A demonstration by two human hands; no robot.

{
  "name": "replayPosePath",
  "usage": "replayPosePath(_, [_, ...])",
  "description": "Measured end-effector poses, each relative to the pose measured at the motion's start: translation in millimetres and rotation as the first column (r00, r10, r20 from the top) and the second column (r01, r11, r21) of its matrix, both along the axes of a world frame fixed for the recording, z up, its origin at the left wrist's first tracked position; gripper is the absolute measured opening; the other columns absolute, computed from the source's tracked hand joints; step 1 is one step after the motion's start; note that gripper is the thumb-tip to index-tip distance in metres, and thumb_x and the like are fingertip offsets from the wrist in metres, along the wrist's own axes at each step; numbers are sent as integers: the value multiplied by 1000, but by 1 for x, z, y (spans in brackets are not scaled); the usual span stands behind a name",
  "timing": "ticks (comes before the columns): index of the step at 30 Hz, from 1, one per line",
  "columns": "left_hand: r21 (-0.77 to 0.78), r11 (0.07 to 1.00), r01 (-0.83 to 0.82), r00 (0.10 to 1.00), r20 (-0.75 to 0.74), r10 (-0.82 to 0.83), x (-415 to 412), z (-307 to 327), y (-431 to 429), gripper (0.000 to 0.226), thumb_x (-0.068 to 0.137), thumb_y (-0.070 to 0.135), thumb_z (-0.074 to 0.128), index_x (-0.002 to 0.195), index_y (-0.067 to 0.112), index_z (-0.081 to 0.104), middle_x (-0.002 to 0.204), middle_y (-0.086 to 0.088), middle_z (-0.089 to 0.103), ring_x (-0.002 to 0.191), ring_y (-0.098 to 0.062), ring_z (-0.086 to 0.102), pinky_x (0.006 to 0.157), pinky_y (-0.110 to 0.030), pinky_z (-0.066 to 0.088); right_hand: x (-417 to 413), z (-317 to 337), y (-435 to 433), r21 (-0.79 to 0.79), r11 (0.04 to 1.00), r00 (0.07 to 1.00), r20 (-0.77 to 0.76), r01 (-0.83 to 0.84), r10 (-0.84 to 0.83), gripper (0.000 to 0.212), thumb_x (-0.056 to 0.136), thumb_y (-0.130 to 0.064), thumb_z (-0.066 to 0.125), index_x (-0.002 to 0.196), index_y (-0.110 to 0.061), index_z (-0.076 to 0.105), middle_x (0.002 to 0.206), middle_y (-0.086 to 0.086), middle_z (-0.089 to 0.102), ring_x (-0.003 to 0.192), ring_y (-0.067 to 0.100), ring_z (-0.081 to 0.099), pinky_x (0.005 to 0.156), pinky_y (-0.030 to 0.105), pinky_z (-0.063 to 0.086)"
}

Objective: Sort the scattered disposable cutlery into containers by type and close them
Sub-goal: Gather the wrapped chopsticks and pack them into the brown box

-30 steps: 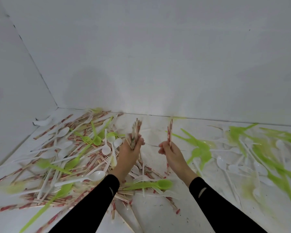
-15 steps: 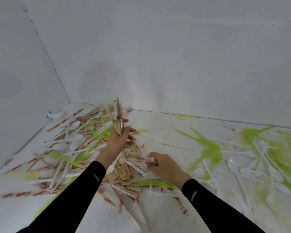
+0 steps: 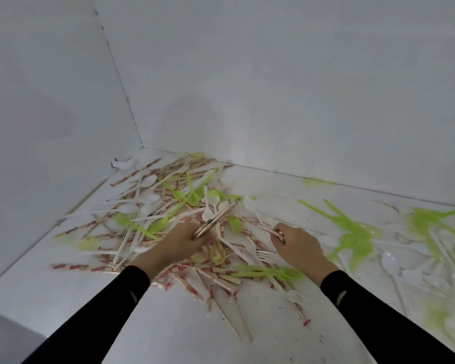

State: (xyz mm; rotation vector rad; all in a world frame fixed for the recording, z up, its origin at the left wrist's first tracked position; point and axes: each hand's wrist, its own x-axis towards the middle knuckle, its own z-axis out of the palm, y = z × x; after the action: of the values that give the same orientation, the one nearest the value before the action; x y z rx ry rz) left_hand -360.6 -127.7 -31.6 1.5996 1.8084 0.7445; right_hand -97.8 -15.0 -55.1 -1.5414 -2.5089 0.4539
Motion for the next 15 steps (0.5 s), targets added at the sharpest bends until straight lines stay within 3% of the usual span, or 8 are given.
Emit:
replayPosePath(2, [24, 1000, -11, 997, -73, 13, -9, -11, -18, 16, 95, 26, 64, 88, 40, 68, 76, 26, 69, 69, 6, 63, 62, -10, 44, -14, 5, -19, -22, 987, 987, -20, -160, 159, 25, 97, -41, 50, 89, -22, 64, 65, -6, 54, 65, 16, 54, 55, 28, 35])
replayPosePath(4, [29, 998, -55, 990, -125, 58, -15, -14, -33, 21, 92, 27, 67, 78, 42, 63, 66, 33, 64, 64, 3, 63, 57, -9, 41, -29, 2, -40, -46, 950, 951, -39, -308, 306, 24, 95, -39, 53, 85, -21, 66, 66, -4, 53, 64, 15, 55, 53, 26, 34])
replayPosePath(7, [17, 987, -160, 984, -80, 161, -21, -15, -51, 20, 89, 22, 71, 71, 25, 65, 52, 28, 60, 52, 6, 59, 50, -8, 38, -55, -9, -69, -29, 884, 883, -67, -467, 464, 25, 90, -38, 58, 106, -24, 71, 99, -7, 60, 90, 16, 61, 67, 27, 44])
replayPosePath(11, [15, 979, -204, 979, 5, 204, -24, -10, -70, 13, 92, 22, 68, 81, 17, 73, 56, 20, 64, 48, 4, 55, 48, -9, 37, -80, -17, -90, 40, 847, 848, -6, -529, 530, 45, 92, -41, 55, 134, -26, 56, 128, -6, 51, 117, 17, 52, 85, 32, 48])
replayPosePath(15, [36, 979, -203, 978, -49, 205, -24, -12, -78, 11, 91, 28, 69, 87, 19, 75, 58, 15, 62, 53, 2, 56, 52, -11, 39, -89, -18, -93, 45, 863, 864, 73, -503, 499, 50, 95, -39, 54, 142, -23, 45, 138, -3, 46, 123, 22, 50, 91, 34, 47])
